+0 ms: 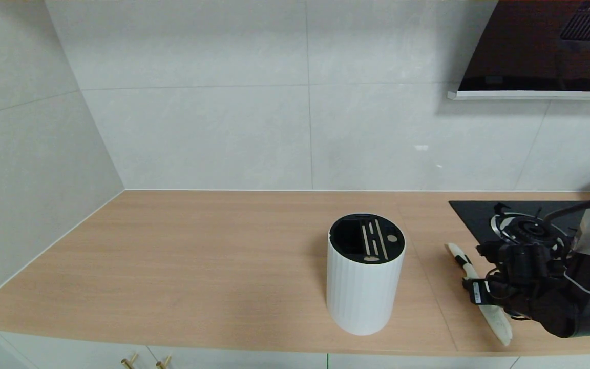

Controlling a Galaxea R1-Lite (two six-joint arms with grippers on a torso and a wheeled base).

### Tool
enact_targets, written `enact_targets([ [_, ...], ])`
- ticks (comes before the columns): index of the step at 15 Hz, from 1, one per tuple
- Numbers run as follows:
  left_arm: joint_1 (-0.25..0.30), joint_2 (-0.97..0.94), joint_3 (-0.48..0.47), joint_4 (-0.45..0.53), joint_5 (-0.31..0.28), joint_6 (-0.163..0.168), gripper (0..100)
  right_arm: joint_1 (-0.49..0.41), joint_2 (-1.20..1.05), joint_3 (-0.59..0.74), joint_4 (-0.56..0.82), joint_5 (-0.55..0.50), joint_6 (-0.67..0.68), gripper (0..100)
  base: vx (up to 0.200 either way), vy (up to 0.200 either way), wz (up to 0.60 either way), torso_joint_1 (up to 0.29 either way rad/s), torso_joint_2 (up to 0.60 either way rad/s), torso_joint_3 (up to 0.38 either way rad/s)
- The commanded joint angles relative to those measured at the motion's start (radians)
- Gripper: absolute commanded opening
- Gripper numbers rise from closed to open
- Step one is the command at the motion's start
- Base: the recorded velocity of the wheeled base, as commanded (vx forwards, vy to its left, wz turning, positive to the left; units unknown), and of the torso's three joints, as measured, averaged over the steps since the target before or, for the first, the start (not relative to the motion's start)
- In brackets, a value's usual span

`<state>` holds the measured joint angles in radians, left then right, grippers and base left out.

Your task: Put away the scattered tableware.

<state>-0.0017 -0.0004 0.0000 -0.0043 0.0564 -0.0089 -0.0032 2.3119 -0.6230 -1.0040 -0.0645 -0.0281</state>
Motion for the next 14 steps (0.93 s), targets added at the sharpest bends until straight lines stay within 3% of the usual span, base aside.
enact_targets([
  [1,0.0,0.0,0.0,0.0,0.0,0.0,100,0.0,-0.035,0.005,0.001,-0.001,0.002,0,0.0,0.0,0.0,0.0,0.0,0.0],
  [5,0.0,0.0,0.0,0.0,0.0,0.0,100,0.023,-0.266,0.034,0.048,-0.005,0.037,0,0.0,0.0,0.0,0.0,0.0,0.0],
  [11,0.0,0.0,0.0,0.0,0.0,0.0,100,0.184,-0.726,-0.098,0.406,0.002,0.037,0,0.0,0.0,0.0,0.0,0.0,0.0],
  [14,0.0,0.0,0.0,0.0,-0.001,0.0,100,0.259,-0.819,-0.129,0.472,0.003,0.037,0,0.0,0.0,0.0,0.0,0.0,0.0],
])
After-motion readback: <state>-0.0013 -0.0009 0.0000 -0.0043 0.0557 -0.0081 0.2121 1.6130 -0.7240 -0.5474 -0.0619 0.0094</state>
